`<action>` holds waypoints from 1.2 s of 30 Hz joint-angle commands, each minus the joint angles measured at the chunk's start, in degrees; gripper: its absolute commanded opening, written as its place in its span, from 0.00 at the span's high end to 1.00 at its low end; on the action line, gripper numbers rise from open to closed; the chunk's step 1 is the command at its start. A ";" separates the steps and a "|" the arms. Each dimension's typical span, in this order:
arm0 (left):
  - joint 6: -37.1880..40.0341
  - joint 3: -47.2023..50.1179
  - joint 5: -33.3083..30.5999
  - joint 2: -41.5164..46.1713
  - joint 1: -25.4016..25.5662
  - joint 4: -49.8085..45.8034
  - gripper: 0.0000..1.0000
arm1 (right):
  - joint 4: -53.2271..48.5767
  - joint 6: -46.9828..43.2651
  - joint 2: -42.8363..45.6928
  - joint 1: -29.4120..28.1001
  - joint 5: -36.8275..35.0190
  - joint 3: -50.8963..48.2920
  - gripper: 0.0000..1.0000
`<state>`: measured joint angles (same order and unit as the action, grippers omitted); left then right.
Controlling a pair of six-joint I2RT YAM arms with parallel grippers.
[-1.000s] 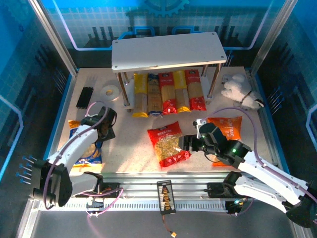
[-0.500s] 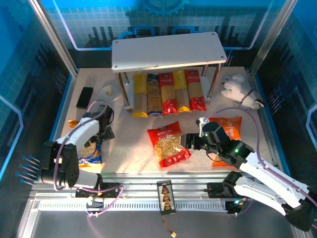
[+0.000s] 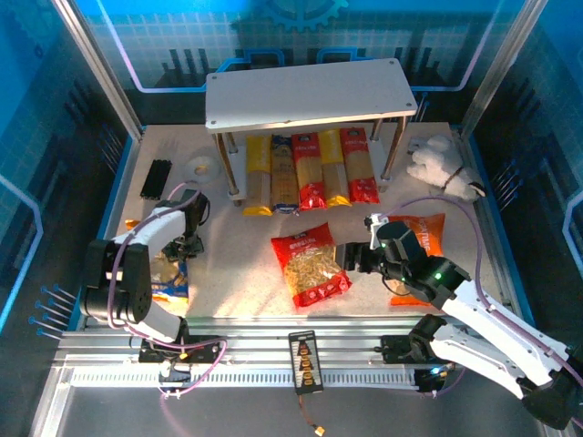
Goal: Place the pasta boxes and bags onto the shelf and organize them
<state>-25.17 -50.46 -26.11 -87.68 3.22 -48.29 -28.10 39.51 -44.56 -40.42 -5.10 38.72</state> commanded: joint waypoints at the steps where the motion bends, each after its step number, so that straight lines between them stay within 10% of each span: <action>1: 0.83 0.28 6.18 -0.71 -0.32 2.12 1.00 | -1.19 -0.67 1.05 0.82 0.75 1.14 0.21; 20: -5.63 2.43 17.04 13.48 14.16 1.94 1.00 | -0.19 -0.91 -1.50 0.80 2.24 3.56 0.21; 36: -9.95 0.19 17.71 8.96 23.06 6.44 1.00 | -0.29 -2.38 -3.47 0.81 1.94 5.98 0.21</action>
<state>-33.58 -47.66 -10.09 -77.73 25.06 -43.44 -28.32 38.24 -48.03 -40.34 -3.84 42.85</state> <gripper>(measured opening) 0.051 0.787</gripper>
